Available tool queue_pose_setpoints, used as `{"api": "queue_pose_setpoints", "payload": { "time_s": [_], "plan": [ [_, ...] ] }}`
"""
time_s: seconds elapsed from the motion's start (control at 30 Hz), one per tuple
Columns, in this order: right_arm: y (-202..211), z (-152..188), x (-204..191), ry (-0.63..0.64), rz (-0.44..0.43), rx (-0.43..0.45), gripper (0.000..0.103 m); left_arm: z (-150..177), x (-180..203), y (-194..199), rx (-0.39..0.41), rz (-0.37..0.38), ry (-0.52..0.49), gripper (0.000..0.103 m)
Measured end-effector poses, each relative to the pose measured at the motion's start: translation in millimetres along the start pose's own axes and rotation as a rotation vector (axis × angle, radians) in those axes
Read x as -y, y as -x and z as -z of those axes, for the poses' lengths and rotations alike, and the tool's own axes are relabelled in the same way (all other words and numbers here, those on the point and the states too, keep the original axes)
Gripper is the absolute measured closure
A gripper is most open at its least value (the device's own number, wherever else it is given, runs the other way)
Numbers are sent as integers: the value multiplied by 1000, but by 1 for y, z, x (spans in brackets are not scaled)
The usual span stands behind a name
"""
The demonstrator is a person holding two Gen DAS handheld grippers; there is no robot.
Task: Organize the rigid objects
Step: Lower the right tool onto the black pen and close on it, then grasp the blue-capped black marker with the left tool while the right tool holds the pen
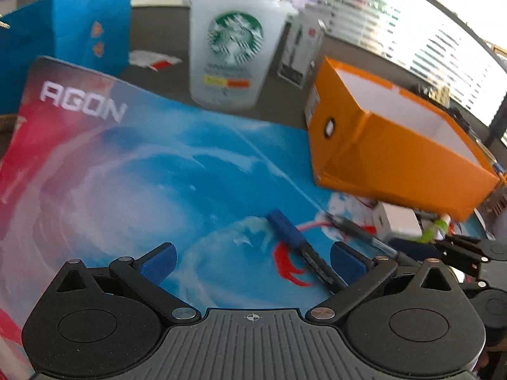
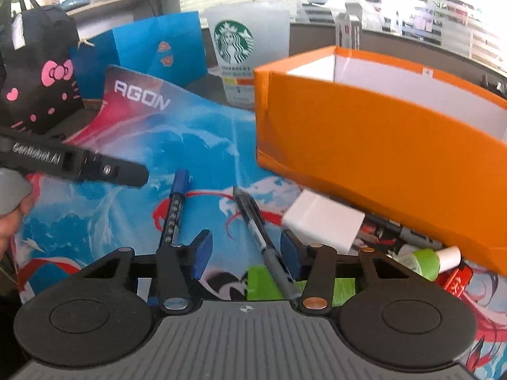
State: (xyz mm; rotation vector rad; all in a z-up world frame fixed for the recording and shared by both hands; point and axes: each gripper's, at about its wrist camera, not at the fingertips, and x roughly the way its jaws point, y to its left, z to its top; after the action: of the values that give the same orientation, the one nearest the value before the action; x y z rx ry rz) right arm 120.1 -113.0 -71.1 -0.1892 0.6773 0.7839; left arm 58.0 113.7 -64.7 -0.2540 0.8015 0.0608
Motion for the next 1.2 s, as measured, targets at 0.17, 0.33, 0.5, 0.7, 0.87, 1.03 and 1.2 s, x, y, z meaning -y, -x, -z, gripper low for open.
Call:
{"api": "queue_pose_setpoints", "payload": {
  "time_s": [0.17, 0.33, 0.5, 0.7, 0.87, 1.03, 1.2],
  "plan": [
    [5, 8, -8, 56, 73, 20, 78, 2, 16, -18, -39, -66, 2, 0],
    [9, 14, -9, 68, 87, 44, 89, 7, 33, -25, -39, -115, -48, 0],
    [11, 16, -10, 73, 96, 59, 89, 15, 47, -31, -7, -165, -130, 0],
    [13, 18, -17, 113, 130, 68, 89, 19, 49, -30, 41, -143, -148, 1],
    [12, 17, -14, 97, 112, 62, 89, 18, 50, -26, 79, -100, -206, 58],
    [7, 12, -11, 76, 78, 38, 89, 13, 45, -26, 71, -75, -243, 88],
    [2, 8, -13, 79, 66, 33, 89, 13, 41, -25, 69, -57, -245, 89]
  ]
}}
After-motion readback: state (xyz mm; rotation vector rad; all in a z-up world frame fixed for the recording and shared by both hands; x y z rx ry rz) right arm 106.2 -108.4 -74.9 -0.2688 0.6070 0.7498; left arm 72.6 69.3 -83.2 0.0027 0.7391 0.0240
